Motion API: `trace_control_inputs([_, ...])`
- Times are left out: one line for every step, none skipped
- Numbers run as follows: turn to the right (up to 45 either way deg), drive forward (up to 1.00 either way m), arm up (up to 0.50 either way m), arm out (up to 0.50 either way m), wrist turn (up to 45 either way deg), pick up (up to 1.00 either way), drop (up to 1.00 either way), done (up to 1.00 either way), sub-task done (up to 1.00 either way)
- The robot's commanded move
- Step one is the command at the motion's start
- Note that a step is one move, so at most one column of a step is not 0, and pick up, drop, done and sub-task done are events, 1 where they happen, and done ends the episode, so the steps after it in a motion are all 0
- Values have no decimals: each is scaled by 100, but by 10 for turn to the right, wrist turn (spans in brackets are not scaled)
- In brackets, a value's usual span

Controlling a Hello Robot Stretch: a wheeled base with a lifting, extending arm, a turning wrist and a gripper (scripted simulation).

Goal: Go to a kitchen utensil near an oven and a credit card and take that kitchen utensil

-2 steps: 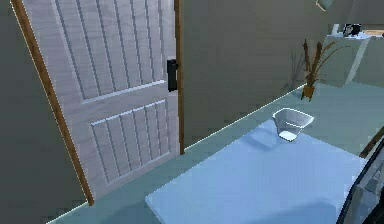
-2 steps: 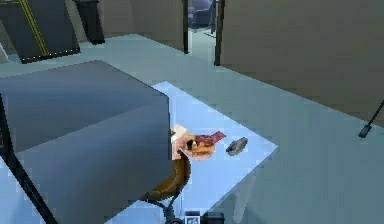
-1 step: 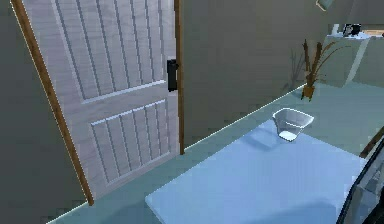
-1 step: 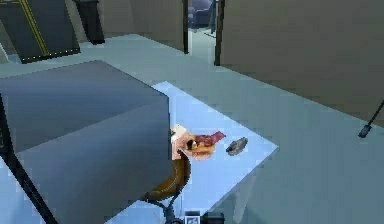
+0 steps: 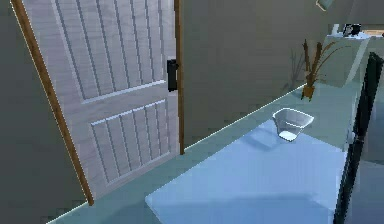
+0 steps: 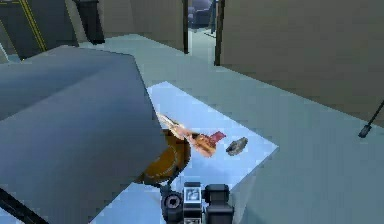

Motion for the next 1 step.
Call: trace_control_inputs([0, 0, 0, 0, 0, 0, 0, 100, 0])
